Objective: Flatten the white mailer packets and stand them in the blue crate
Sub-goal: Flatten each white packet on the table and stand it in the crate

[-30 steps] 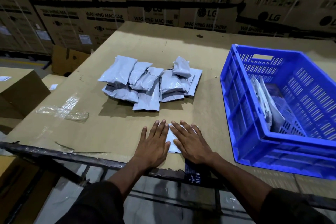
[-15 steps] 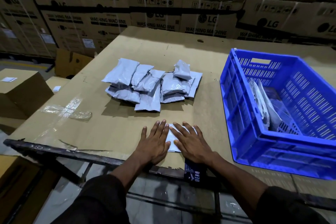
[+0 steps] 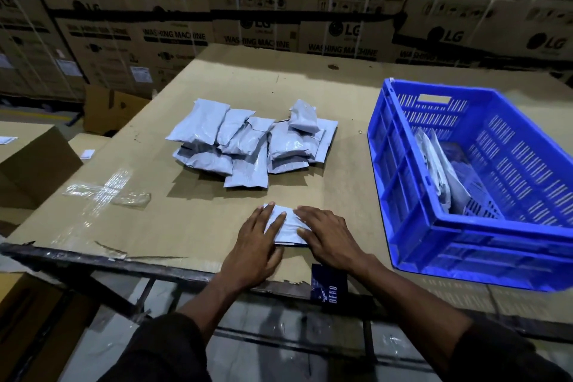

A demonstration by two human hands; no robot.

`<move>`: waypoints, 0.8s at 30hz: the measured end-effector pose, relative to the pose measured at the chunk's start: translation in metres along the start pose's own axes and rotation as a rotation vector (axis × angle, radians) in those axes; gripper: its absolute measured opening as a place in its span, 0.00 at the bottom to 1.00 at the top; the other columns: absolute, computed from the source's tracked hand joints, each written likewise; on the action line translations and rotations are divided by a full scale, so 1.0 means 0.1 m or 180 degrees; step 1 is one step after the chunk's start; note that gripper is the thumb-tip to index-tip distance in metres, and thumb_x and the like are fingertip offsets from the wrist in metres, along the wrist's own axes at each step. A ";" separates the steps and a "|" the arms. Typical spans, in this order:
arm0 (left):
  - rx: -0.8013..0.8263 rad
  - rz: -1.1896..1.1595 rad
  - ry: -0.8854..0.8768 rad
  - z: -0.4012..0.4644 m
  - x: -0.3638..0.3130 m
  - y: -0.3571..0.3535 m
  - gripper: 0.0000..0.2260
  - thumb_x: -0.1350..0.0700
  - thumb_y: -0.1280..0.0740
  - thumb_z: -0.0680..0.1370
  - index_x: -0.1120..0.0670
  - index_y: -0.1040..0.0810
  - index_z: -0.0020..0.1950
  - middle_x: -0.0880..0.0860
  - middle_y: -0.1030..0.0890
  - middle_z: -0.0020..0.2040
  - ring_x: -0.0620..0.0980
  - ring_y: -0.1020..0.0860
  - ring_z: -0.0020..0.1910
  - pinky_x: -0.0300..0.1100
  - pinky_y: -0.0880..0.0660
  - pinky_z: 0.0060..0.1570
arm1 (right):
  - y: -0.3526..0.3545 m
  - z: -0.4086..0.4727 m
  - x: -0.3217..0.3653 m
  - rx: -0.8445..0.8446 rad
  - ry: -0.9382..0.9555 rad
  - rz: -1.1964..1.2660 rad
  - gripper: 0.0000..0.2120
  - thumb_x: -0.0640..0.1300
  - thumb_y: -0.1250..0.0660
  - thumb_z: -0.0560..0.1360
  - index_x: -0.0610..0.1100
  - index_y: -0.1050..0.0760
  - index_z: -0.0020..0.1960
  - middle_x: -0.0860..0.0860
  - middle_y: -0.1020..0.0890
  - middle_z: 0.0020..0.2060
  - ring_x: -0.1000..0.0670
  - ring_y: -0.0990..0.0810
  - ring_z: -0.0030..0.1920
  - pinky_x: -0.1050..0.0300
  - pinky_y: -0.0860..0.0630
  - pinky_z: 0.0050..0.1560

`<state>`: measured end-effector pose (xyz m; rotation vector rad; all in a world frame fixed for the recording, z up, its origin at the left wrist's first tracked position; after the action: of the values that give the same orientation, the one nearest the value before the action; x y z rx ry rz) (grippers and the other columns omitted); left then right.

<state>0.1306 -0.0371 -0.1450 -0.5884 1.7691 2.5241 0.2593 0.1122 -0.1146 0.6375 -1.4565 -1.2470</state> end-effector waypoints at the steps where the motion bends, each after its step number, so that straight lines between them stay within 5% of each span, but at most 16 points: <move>1: -0.0093 -0.0042 0.0035 0.02 0.01 -0.01 0.28 0.57 0.32 0.78 0.55 0.33 0.78 0.61 0.40 0.81 0.64 0.38 0.78 0.61 0.33 0.73 | 0.00 0.00 0.00 -0.0014 0.0049 0.0060 0.24 0.58 0.49 0.82 0.53 0.35 0.76 0.53 0.30 0.74 0.45 0.28 0.68 0.44 0.31 0.65; 4: -0.0358 -0.0124 0.0066 0.07 0.03 0.02 0.24 0.65 0.29 0.76 0.55 0.26 0.72 0.64 0.32 0.77 0.67 0.32 0.73 0.62 0.27 0.67 | 0.01 -0.04 0.04 -0.0040 0.0369 0.0045 0.22 0.53 0.49 0.83 0.52 0.36 0.76 0.53 0.33 0.76 0.42 0.31 0.73 0.37 0.32 0.68; 7: -0.0459 -0.0283 0.0170 0.10 -0.01 0.09 0.24 0.66 0.30 0.76 0.53 0.25 0.71 0.63 0.32 0.76 0.65 0.33 0.74 0.58 0.27 0.67 | 0.04 -0.18 0.19 0.0073 0.1027 -0.0628 0.23 0.50 0.48 0.84 0.56 0.43 0.79 0.60 0.46 0.80 0.38 0.47 0.80 0.33 0.48 0.72; 11: -0.0497 -0.0395 0.0233 0.17 0.02 0.16 0.25 0.69 0.32 0.74 0.53 0.22 0.69 0.62 0.31 0.77 0.64 0.32 0.73 0.57 0.25 0.63 | 0.09 -0.31 0.27 0.0313 0.1959 -0.1598 0.16 0.44 0.41 0.79 0.55 0.26 0.65 0.60 0.34 0.75 0.36 0.53 0.80 0.23 0.51 0.71; 15: -0.0495 -0.0491 0.0278 0.29 0.03 0.23 0.26 0.70 0.31 0.71 0.51 0.22 0.66 0.59 0.29 0.75 0.63 0.27 0.68 0.58 0.22 0.56 | 0.19 -0.17 0.18 0.0583 0.1968 -0.1930 0.09 0.47 0.40 0.78 0.55 0.23 0.53 0.61 0.26 0.69 0.35 0.41 0.77 0.32 0.35 0.67; 17: -0.0556 -0.0557 0.0207 0.34 0.00 0.26 0.28 0.69 0.29 0.72 0.50 0.24 0.69 0.58 0.30 0.77 0.62 0.27 0.67 0.58 0.21 0.54 | 0.26 -0.07 0.19 0.0610 0.1886 -0.1895 0.09 0.47 0.41 0.78 0.52 0.22 0.51 0.57 0.23 0.64 0.37 0.30 0.70 0.43 0.24 0.56; 20: -0.0867 -0.0717 0.0147 0.36 -0.10 0.29 0.36 0.64 0.29 0.79 0.48 0.41 0.82 0.59 0.46 0.84 0.62 0.33 0.75 0.54 0.24 0.62 | 0.42 0.04 0.19 0.0456 0.1610 -0.1713 0.15 0.47 0.46 0.77 0.47 0.20 0.51 0.48 0.19 0.55 0.41 0.21 0.55 0.49 0.22 0.37; 24: -0.1136 -0.0518 0.0587 0.25 -0.15 0.19 0.43 0.61 0.28 0.77 0.56 0.51 0.84 0.63 0.53 0.83 0.65 0.42 0.80 0.60 0.31 0.71 | 0.60 0.09 0.12 0.0192 0.1147 -0.1589 0.14 0.43 0.39 0.77 0.45 0.23 0.61 0.50 0.23 0.65 0.41 0.19 0.49 0.46 0.20 0.37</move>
<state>0.1329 -0.0181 -0.1155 -0.9616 1.2494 2.7590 0.2612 0.1231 -0.0540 1.2524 -1.0674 -1.3746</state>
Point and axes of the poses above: each hand's wrist, its own z-axis towards the middle knuckle, its own y-axis out of the back of the hand, x = y × z, the point moved 4 cm from there along z, towards the middle knuckle
